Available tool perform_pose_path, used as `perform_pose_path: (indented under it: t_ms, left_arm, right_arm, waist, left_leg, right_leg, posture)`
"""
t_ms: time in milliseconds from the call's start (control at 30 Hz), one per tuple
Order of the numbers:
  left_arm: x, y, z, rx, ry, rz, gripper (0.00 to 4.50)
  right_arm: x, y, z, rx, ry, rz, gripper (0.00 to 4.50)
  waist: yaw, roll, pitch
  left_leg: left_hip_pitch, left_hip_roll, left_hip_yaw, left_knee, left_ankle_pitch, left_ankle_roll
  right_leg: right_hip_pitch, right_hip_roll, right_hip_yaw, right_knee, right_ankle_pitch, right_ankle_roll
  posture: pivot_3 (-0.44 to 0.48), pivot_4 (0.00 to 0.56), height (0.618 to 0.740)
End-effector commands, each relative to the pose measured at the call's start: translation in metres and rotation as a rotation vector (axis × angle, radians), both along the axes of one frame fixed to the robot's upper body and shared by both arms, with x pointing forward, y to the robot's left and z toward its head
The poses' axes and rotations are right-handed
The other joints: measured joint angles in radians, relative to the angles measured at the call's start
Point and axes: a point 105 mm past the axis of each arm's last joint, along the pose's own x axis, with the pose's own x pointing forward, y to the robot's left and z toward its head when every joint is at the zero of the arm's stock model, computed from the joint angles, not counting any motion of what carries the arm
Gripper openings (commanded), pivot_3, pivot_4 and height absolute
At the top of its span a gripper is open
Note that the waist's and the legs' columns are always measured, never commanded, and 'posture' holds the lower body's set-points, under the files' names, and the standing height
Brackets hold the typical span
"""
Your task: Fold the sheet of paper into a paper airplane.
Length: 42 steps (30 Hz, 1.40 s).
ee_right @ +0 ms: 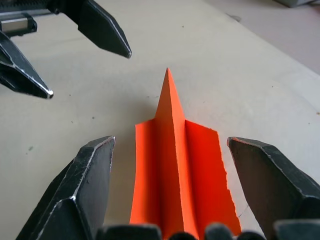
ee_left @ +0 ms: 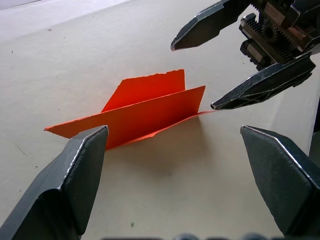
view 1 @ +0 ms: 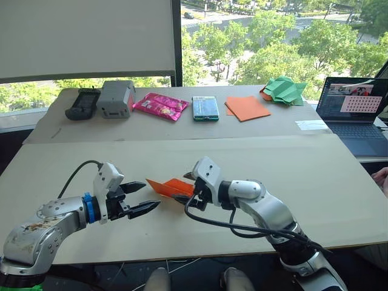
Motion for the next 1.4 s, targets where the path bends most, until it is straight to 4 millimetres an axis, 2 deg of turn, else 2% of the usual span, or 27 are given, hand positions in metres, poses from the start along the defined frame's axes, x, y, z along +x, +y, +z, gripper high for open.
perform_pose_path:
  t_ms: [33,167,433,800,900,1067,1233,1400]
  left_arm:
    - [-0.002,0.002,0.005,0.007,-0.029,-0.011,4.50]
    - [-0.002,0.009,-0.001,0.008,-0.023,-0.002,4.50]
    - [-0.006,0.019,-0.013,0.009,-0.018,0.004,4.50]
    - [-0.006,0.016,-0.012,0.006,-0.024,-0.001,4.50]
    - [-0.005,0.017,-0.013,0.007,-0.022,0.001,4.50]
    - [-0.006,0.022,-0.017,0.008,-0.014,0.006,4.50]
    - [-0.007,0.023,-0.020,0.007,-0.011,0.006,4.50]
    - [-0.008,0.022,-0.022,0.007,-0.011,0.008,4.50]
  right_arm:
    - [0.000,0.002,0.000,0.001,-0.040,0.025,3.98]
    - [0.003,0.002,-0.004,0.009,-0.035,0.022,3.98]
    - [0.003,0.005,0.005,0.057,-0.028,0.029,3.98]
    - [0.006,0.004,0.007,0.057,-0.025,0.023,3.98]
    - [0.004,0.006,0.009,0.066,-0.028,0.031,3.22]
    - [0.004,0.007,0.011,0.062,-0.039,0.035,1.52]
    - [0.003,0.007,0.010,0.048,-0.044,0.042,1.52]
    - [0.004,0.008,0.001,0.022,-0.037,0.040,1.52]
  waist:
    - [-0.001,0.000,0.000]
    - [-0.003,0.000,0.000]
    - [0.000,0.000,0.000]
    - [0.000,0.000,0.000]
    - [0.000,0.000,0.000]
    - [0.000,0.000,0.000]
    - [0.000,0.000,0.000]
    - [0.000,0.000,0.000]
  left_leg:
    - [0.000,0.000,0.000,0.000,0.000,0.001]
    - [0.001,0.000,0.000,0.000,0.004,0.006]
    - [0.000,0.000,0.000,0.000,0.004,0.006]
    - [0.000,0.000,0.000,0.000,0.000,0.000]
    - [0.000,0.000,0.000,0.000,0.000,0.000]
    - [0.000,0.000,0.000,0.000,0.000,0.000]
    - [0.000,0.000,0.000,0.000,0.000,0.000]
    - [0.000,0.000,0.000,0.000,0.000,0.000]
  right_leg:
    - [0.000,0.000,0.000,0.000,0.000,0.000]
    - [0.000,0.000,0.000,0.000,0.000,0.000]
    - [0.000,0.000,0.000,0.000,0.000,0.000]
    - [0.000,0.000,0.000,0.000,0.000,0.000]
    - [0.000,0.000,0.000,0.001,0.000,0.000]
    - [0.000,0.000,0.000,0.000,0.000,0.000]
    - [0.000,0.000,0.000,0.000,0.000,0.000]
    - [0.000,0.000,0.000,0.000,0.000,0.000]
  posture:
    - [0.000,0.150,0.706]
    - [0.000,0.150,0.706]
    - [0.000,0.150,0.706]
    - [0.000,0.150,0.706]
    - [0.000,0.150,0.706]
    - [0.000,0.150,0.706]
    - [0.000,0.150,0.706]
    - [0.000,0.150,0.706]
